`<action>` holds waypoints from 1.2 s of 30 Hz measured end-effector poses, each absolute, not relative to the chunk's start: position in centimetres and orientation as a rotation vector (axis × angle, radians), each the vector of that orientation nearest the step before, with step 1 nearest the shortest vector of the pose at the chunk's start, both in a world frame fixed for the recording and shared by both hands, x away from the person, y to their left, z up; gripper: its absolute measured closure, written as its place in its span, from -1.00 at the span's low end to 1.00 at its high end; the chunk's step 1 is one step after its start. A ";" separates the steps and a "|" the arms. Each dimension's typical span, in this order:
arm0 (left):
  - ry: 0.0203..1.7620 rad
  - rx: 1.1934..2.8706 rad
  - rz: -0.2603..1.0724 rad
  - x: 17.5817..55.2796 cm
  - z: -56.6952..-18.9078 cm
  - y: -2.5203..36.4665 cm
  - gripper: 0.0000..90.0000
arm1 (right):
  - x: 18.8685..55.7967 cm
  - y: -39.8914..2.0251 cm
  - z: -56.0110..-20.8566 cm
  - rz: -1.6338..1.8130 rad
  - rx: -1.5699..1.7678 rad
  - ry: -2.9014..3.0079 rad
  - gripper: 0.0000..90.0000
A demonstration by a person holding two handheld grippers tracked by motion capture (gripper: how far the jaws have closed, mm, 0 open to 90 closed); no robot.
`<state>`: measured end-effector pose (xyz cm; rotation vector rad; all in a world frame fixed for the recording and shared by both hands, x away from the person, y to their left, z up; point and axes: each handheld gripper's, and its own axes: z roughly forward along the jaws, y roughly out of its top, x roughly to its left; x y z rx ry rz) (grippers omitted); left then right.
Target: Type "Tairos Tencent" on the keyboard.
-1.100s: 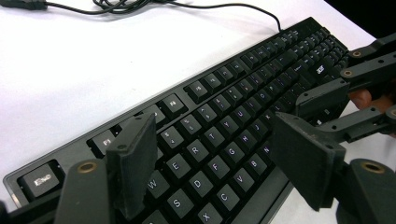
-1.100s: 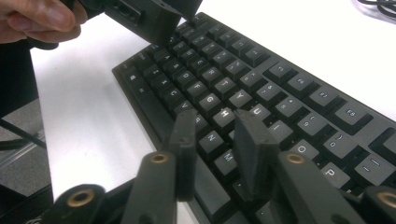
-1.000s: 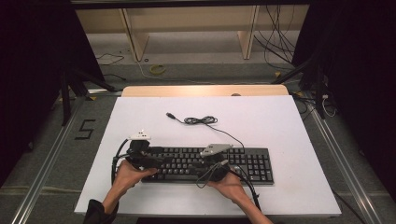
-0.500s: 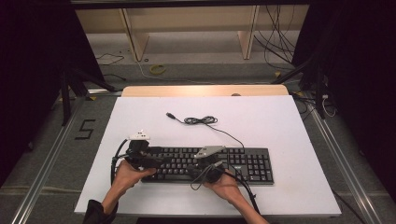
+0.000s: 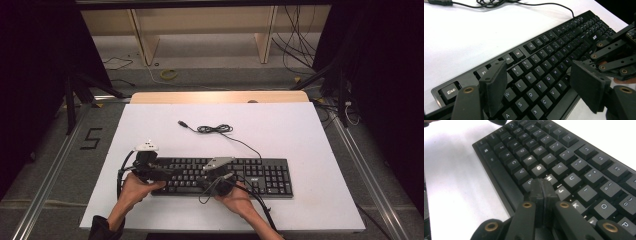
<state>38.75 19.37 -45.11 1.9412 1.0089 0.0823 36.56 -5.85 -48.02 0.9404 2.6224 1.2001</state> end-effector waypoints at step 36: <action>1.000 1.947 0.070 38.7 -45.2 19.0 -0.28 | 36.8 -9.6 -46.2 1.378 1.036 2.529 0.32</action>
